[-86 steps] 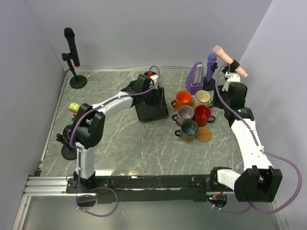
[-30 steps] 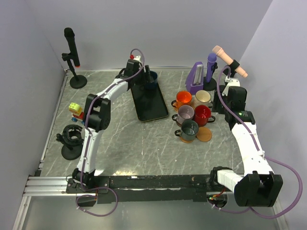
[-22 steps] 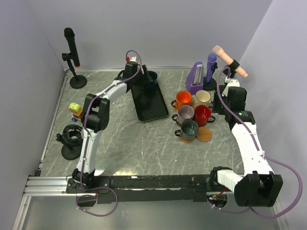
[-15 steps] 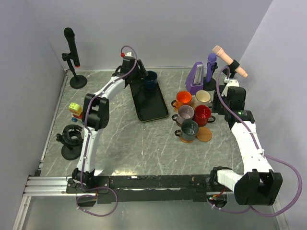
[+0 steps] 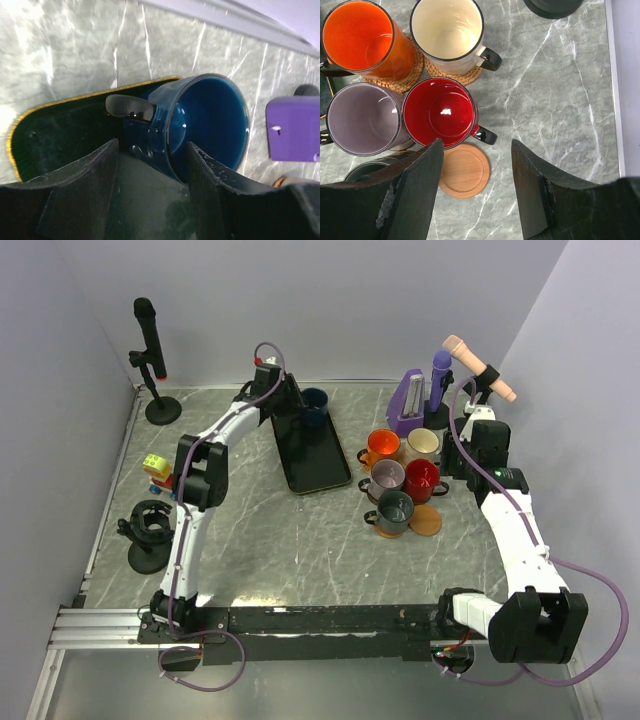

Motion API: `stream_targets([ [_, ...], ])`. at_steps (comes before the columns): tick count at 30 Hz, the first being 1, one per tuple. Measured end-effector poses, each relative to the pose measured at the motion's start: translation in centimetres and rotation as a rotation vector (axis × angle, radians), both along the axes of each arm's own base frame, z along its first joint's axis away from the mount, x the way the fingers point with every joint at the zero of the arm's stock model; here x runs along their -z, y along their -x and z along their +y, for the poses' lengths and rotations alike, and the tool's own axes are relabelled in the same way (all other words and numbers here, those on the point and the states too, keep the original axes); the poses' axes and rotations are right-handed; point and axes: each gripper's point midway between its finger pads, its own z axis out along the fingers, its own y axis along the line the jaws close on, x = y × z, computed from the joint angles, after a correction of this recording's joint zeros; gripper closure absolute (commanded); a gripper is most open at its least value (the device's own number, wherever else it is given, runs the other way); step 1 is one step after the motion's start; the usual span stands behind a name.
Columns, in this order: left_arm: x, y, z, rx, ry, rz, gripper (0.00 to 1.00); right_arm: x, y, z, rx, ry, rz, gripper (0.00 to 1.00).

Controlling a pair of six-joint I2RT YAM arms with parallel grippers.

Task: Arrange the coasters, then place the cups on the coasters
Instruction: Pick up the cup from the tray.

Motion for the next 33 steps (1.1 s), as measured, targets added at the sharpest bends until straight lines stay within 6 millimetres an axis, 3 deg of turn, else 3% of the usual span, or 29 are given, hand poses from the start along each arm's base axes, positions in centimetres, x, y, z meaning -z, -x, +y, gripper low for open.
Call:
stream_targets([
  [2,0.7,0.1,-0.3,0.015,0.008,0.013,0.48,0.0,0.0,0.0,-0.002,-0.001,0.0,0.37],
  [5,0.9,0.4,-0.6,0.036,0.013,0.021,0.65,0.0,0.0,0.1,-0.002,-0.002,0.0,0.37],
  [8,1.1,0.6,-0.4,0.05,-0.002,0.021,0.72,0.0,0.0,0.1,-0.002,-0.002,0.0,0.37],
  [13,3.7,2.4,0.1,0.079,-0.045,0.073,0.92,-0.2,0.1,0.1,-0.003,-0.002,-0.006,0.37],
  [15,3.4,2.7,-0.1,0.101,-0.039,0.067,0.99,-0.4,0.1,0.1,-0.003,-0.001,-0.013,0.37],
  [24,0.5,5.5,0.6,0.314,-0.183,-0.012,0.99,-0.9,0.3,0.2,-0.005,-0.001,-0.031,0.37],
  [29,-2.2,9.6,0.2,0.579,-0.27,-0.034,0.99,-1.1,0.3,0.5,-0.009,-0.009,-0.04,0.37],
  [33,-2.3,13.9,0.5,0.724,-0.355,0.017,0.99,-1.0,0.3,0.9,-0.009,-0.023,-0.04,0.37],
])
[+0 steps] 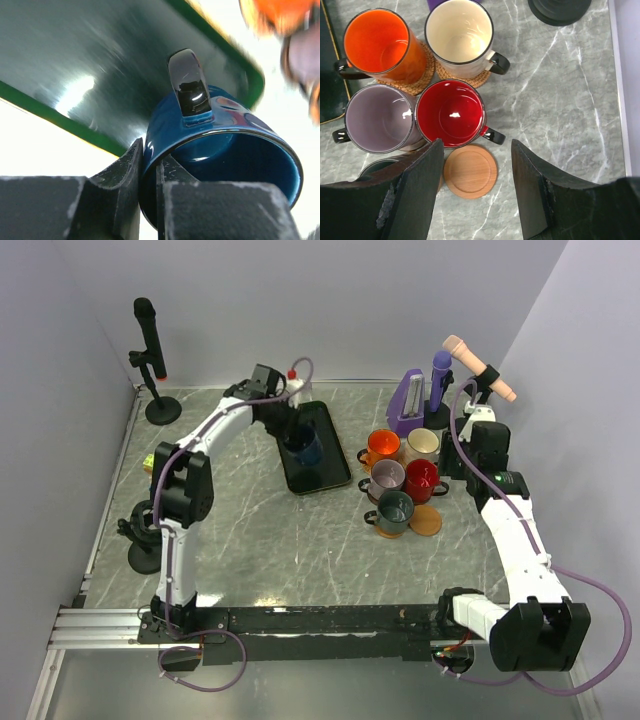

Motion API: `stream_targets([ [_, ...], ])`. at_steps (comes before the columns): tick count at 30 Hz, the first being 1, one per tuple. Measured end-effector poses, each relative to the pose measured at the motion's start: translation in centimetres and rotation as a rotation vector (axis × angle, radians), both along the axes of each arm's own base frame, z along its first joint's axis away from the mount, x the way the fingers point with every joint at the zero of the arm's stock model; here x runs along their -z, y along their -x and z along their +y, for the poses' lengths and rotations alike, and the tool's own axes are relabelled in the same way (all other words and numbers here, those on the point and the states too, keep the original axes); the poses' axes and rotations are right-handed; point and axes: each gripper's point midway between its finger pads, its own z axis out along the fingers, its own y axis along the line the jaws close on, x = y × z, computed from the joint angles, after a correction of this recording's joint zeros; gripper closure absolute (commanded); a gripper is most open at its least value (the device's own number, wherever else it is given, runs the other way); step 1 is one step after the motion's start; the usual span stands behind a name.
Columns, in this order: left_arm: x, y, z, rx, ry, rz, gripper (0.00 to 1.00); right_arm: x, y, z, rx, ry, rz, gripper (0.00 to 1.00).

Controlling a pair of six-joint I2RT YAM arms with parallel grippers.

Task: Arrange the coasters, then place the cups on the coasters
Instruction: Pick up the cup from the tray, then place the cup at the center of the board.

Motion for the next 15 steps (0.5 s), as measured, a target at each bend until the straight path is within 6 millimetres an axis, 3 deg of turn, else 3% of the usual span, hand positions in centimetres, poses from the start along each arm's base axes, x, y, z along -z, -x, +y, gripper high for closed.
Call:
stream_targets([
  [7,3.8,7.4,-1.8,0.189,-0.194,0.073,0.99,0.0,0.0,0.4,-0.011,-0.001,0.0,0.37],
  [15,3.3,8.5,-3.5,0.261,-0.337,-0.103,0.99,0.0,0.0,1.5,-0.046,0.001,0.0,0.37],
])
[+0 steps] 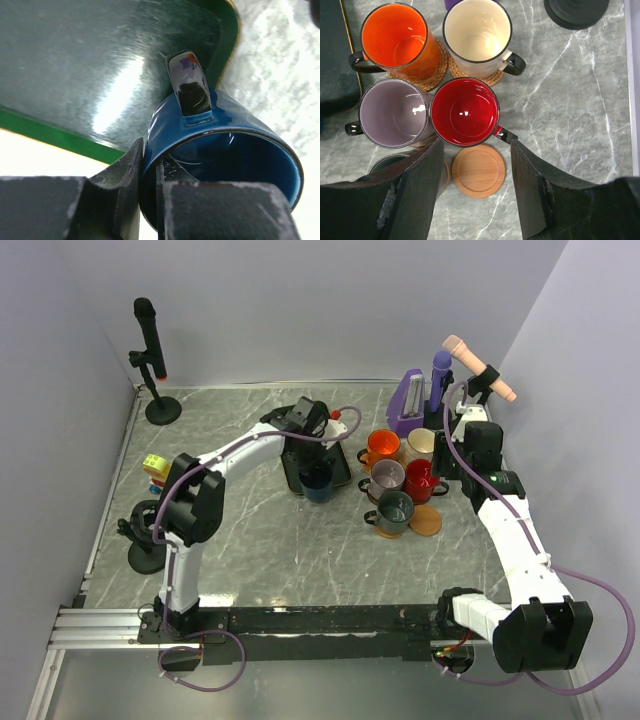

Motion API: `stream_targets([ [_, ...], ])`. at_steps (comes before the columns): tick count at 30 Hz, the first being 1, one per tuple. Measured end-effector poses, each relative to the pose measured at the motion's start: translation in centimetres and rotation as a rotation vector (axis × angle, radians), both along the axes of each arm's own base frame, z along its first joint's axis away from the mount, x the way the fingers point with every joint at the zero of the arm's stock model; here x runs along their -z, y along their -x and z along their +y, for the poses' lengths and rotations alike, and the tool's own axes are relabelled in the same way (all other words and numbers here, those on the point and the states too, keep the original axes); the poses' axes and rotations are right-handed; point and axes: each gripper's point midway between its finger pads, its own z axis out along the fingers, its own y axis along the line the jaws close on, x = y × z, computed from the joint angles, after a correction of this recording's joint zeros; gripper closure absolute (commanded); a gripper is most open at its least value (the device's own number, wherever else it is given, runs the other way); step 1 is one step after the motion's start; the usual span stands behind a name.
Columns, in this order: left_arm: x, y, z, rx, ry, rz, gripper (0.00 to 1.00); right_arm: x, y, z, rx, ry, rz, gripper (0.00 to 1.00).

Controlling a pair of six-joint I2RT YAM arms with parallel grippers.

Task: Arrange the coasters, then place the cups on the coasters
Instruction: Place the cup at the center of the board.

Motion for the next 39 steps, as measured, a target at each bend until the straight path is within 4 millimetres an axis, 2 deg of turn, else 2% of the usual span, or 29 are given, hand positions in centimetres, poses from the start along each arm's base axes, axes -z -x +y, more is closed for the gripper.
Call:
stream_targets([
  [8,-0.9,-1.7,0.5,-0.004,-0.011,-0.07,0.99,0.0,0.0,0.0,0.001,0.003,0.001,0.37],
  [15,-3.0,-1.4,0.5,0.009,0.009,-0.095,0.99,0.1,0.1,0.0,0.001,0.005,0.004,0.37],
  [18,-3.9,-0.4,0.6,0.02,0.021,-0.101,0.99,0.1,0.1,0.0,0.001,0.005,0.006,0.37],
  [21,-4.1,1.8,0.8,0.043,0.016,-0.094,0.99,0.2,0.1,0.1,-0.001,0.005,0.008,0.37],
  [24,-3.3,4.6,0.3,0.091,0.002,-0.066,0.99,0.4,0.0,0.4,-0.009,0.005,0.016,0.37],
  [29,-0.8,9.1,-1.0,0.183,-0.027,0.002,0.99,0.9,-0.1,0.8,-0.023,0.005,0.031,0.37],
  [31,0.0,10.2,-1.0,0.202,-0.04,0.022,0.98,0.9,-0.1,0.9,-0.028,0.004,0.031,0.37],
  [34,0.9,10.9,-1.0,0.213,-0.052,0.035,0.89,1.0,-0.1,1.0,-0.03,0.004,0.034,0.37],
  [39,1.9,11.2,-0.8,0.21,-0.061,0.034,0.76,1.3,-0.2,1.2,-0.035,0.004,0.045,0.37],
])
